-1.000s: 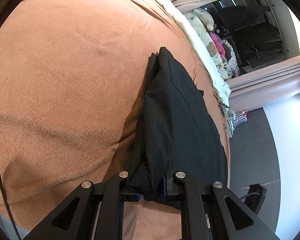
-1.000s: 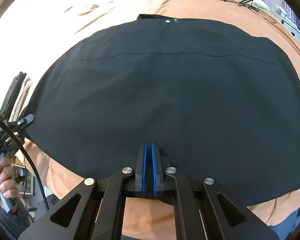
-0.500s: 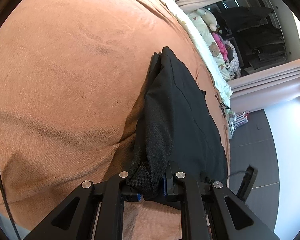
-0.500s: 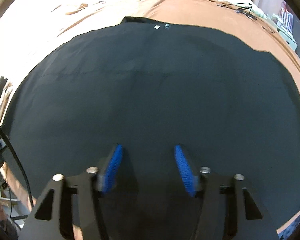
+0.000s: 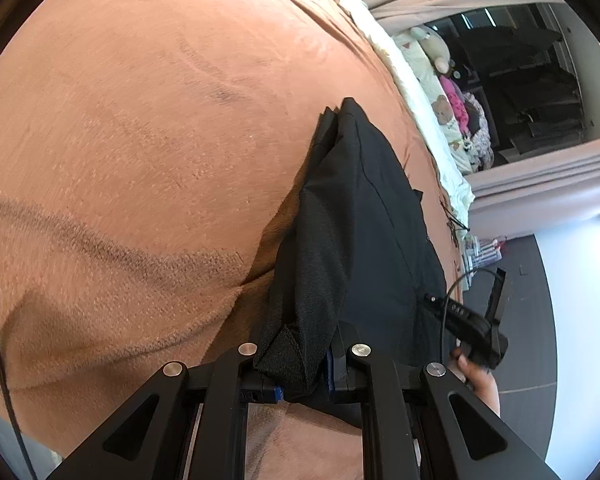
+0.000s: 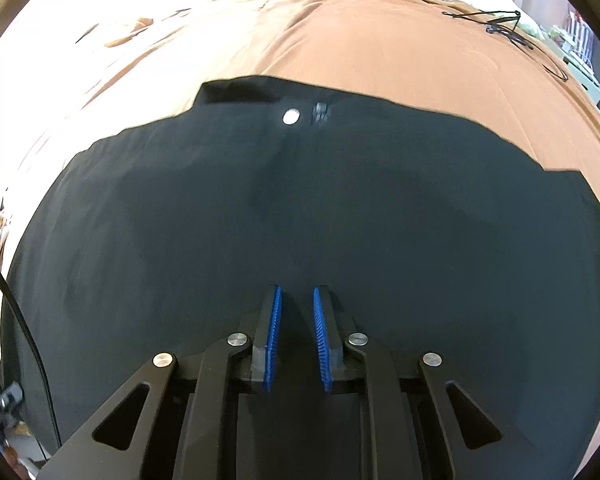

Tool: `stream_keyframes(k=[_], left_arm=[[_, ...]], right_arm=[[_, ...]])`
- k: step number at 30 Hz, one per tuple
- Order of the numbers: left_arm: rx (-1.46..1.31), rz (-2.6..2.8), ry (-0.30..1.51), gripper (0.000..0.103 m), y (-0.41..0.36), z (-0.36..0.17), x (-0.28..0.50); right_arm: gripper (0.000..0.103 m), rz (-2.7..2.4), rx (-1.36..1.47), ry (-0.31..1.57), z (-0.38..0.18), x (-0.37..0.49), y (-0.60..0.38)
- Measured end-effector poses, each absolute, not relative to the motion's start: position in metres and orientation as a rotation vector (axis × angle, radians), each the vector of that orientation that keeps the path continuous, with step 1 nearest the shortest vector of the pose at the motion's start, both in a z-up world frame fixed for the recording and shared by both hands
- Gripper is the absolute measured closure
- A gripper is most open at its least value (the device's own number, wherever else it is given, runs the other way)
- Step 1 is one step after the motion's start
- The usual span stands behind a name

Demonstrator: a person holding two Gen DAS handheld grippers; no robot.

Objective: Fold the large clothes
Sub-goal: 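Lift the held shirt with both tools toward the collar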

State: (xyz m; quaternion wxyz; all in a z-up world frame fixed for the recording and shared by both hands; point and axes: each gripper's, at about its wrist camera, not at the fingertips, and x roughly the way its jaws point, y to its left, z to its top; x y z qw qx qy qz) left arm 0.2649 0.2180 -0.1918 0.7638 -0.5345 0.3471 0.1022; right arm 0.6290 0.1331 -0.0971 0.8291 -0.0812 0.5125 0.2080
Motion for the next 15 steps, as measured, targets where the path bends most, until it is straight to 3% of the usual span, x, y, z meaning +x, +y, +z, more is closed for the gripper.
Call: stream_keyframes(k=[15], left_arm=[[-1.208, 0.271, 0.748, 0.088, 0.218, -0.200, 0.256]], right_arm=[[0.100, 0.415, -0.152, 1.053, -0.106, 0.712, 0.152]])
